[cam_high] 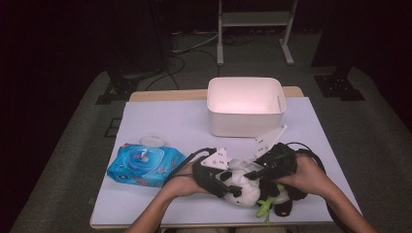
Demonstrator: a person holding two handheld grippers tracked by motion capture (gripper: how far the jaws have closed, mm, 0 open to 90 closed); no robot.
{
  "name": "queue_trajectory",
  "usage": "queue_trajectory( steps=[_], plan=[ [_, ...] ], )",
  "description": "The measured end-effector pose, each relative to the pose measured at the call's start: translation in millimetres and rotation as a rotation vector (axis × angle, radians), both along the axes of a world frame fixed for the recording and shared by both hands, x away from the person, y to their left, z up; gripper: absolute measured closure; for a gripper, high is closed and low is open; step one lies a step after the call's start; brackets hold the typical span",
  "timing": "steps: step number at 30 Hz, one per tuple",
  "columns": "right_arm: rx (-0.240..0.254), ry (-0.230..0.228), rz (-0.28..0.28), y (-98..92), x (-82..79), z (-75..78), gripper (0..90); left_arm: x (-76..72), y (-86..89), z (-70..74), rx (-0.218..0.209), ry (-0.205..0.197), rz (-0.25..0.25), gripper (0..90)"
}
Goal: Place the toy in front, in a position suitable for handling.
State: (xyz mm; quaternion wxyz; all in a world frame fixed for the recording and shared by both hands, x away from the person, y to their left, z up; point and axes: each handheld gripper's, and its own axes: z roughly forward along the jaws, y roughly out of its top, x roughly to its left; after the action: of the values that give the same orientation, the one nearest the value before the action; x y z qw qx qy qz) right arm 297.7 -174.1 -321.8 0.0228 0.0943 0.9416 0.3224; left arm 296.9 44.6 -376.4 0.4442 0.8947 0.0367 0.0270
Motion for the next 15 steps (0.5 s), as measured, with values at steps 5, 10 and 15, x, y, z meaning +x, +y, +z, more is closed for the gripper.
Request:
queue_trajectory(
  steps=[5,10,15],
  plan=[
    [-0.003,0.002,-0.014,-12.3,-0.3,1.8,81.1,0.8,1.8,-1.9,-0.021,0.008,0.012,28.7],
    [-0.007,-0.01,-0.007,-10.3,-2.1,4.1,81.1,1.1,-0.6,-0.8,-0.016,0.006,0.013,29.0],
    [-0.005,-0.016,0.027,5.9,-0.9,6.9,81.0,1.3,-1.4,-0.1,-0.01,0.005,0.013,29.0]
  ],
)
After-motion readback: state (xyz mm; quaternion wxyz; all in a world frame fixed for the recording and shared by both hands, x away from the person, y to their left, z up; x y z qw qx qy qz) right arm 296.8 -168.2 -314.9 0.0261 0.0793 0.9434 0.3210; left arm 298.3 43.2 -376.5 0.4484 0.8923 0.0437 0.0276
